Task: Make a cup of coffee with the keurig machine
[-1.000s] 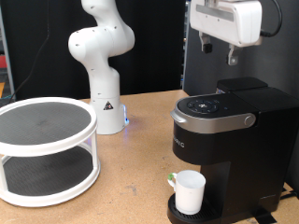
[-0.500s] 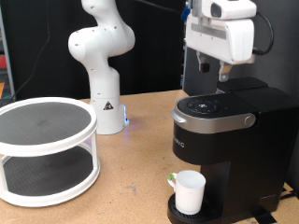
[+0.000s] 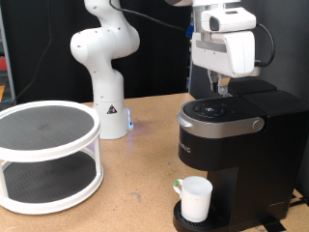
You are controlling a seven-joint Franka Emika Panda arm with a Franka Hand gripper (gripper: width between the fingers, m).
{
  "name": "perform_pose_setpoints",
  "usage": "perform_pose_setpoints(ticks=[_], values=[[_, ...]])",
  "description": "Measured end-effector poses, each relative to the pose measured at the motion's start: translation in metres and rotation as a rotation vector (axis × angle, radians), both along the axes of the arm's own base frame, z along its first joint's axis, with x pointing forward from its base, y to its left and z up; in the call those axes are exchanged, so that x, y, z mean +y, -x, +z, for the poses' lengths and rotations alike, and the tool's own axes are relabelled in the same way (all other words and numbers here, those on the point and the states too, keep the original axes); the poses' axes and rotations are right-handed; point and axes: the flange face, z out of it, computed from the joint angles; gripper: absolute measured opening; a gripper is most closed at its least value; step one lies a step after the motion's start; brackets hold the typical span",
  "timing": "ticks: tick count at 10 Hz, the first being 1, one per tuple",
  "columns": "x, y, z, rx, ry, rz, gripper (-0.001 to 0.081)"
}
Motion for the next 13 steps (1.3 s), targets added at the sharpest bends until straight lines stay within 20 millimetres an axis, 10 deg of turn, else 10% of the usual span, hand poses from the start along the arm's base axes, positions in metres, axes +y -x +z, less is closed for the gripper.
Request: perform_pose_setpoints(ticks=[3, 13], values=[[-0.009, 0.0, -0.01, -0.031, -0.01, -0.022, 0.0016], [-0.004, 0.008, -0.039, -0.005, 0.061, -0.022, 0.0007]])
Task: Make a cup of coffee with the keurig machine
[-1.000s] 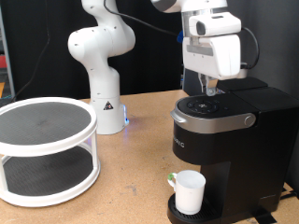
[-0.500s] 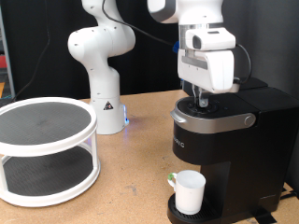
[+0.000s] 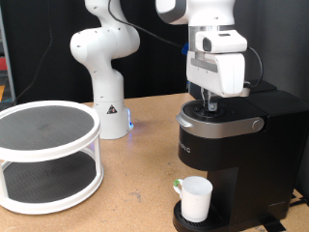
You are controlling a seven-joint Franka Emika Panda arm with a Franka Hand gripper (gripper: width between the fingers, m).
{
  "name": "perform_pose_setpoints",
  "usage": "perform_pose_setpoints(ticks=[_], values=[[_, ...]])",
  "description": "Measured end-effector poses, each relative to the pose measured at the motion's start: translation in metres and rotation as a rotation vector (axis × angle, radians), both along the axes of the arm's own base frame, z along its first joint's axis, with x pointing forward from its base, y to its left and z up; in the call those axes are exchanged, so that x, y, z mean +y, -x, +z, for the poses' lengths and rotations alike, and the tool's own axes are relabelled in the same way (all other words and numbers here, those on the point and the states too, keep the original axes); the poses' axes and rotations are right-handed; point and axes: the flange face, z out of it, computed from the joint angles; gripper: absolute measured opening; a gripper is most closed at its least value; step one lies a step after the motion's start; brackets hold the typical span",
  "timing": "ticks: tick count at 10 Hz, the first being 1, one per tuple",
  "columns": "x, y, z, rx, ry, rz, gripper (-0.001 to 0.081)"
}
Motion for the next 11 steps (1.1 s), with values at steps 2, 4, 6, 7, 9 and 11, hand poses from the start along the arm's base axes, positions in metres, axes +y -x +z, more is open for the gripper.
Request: perform_pose_setpoints(ticks=[2, 4, 6, 7, 9, 11], values=[[0.0, -0.002, 0.0, 0.051, 0.019, -0.006, 0.0007], [0.001, -0.01, 0.0, 0.127, 0.039, -0.021, 0.0007], [0.002, -0.018, 0.0, 0.195, 0.05, -0.038, 0.0007], [0.002, -0.021, 0.0, 0.233, 0.051, -0.05, 0.0007], [-0.002, -0.025, 0.0, 0.363, 0.067, -0.053, 0.0007], [-0.003, -0.03, -0.001, 0.404, 0.073, -0.053, 0.0007]])
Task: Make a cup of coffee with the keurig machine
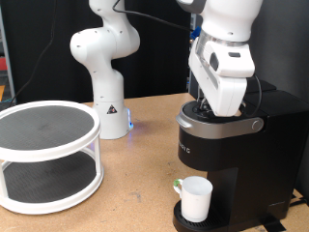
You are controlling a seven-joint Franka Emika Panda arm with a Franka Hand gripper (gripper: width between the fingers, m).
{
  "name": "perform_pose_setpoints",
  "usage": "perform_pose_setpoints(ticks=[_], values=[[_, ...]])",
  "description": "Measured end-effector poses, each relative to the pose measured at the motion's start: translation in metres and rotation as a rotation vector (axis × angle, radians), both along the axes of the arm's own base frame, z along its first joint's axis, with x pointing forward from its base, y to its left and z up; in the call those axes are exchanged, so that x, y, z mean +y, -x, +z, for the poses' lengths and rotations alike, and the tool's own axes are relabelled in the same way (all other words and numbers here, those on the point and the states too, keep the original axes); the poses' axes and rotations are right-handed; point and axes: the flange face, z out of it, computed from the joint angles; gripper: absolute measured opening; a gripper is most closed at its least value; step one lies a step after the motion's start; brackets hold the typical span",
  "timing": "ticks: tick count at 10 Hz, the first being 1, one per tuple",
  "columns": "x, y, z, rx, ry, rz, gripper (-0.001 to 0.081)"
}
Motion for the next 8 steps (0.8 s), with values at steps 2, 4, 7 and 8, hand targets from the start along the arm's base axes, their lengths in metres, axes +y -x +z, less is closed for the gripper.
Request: perform_pose_setpoints(ticks=[2, 4, 7, 8], values=[[0.0, -0.003, 0.0, -0.028, -0.01, -0.002, 0.0007], [0.001, -0.009, 0.0, -0.117, -0.06, 0.016, 0.0007], [-0.001, 0.006, 0.003, -0.155, -0.17, 0.085, 0.0007], [-0.002, 0.011, 0.007, -0.157, -0.198, 0.095, 0.0007]])
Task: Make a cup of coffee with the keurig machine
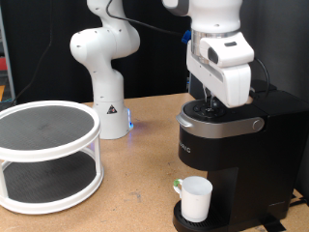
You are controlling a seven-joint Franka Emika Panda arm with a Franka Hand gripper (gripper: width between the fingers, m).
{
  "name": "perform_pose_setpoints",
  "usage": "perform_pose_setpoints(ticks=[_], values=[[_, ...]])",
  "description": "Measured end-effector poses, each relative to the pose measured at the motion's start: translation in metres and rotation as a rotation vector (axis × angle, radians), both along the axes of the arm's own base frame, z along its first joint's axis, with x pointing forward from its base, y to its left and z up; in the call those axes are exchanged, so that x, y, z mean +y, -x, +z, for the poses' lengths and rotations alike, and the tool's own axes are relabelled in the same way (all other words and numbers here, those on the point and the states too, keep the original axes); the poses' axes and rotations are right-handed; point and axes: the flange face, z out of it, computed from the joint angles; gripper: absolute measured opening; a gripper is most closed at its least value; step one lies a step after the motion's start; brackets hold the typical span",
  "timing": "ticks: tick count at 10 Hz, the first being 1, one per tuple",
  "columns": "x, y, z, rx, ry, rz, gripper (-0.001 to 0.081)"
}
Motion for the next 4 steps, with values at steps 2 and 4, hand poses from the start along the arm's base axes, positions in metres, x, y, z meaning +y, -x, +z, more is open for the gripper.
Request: perform_pose_setpoints(ticks=[2, 4], values=[[-0.002, 0.008, 0.017, -0.02, -0.041, 0.0, 0.0007], [-0.005, 0.017, 0.032, -0.009, -0.029, 0.014, 0.0007]])
